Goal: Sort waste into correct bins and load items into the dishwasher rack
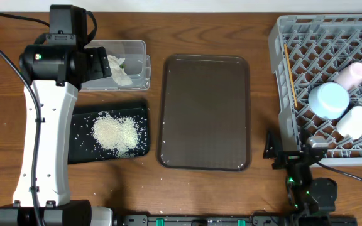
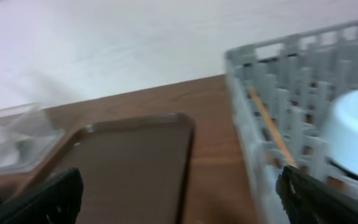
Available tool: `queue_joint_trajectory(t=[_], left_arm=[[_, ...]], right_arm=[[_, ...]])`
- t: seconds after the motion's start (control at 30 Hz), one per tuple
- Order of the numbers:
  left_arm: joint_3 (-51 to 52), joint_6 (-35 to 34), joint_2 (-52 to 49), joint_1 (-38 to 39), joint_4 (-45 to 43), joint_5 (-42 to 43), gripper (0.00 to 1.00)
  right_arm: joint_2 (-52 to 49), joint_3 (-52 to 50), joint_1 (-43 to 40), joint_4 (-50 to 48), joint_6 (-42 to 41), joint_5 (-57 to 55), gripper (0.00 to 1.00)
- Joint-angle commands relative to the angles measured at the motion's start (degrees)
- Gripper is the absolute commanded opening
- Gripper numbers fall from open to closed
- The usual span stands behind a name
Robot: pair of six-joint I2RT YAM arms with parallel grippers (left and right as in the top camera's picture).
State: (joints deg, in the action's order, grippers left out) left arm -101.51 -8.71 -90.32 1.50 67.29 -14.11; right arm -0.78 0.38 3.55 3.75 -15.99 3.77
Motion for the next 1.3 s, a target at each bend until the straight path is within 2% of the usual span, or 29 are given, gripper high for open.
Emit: queue_joint_trajectory(t=[0.0,0.23,1.27], left_arm=[[0.0,0.5,0.4,-0.2,0.2,-0.5,0.96],[0.0,0.5,0.4,-0.2,0.2,-0.5,0.96],[0.0,0.5,0.4,-0.2,0.2,-0.5,0.96]], right_arm=[[0.5,-0.1,-2.5,0.5,1.9,-2.2,0.99],[0.5,-0.1,-3.5,0.5,8.9,-2.2,0.99],[0.5,-0.1,-3.5,0.4,8.8,-2.2,0.99]])
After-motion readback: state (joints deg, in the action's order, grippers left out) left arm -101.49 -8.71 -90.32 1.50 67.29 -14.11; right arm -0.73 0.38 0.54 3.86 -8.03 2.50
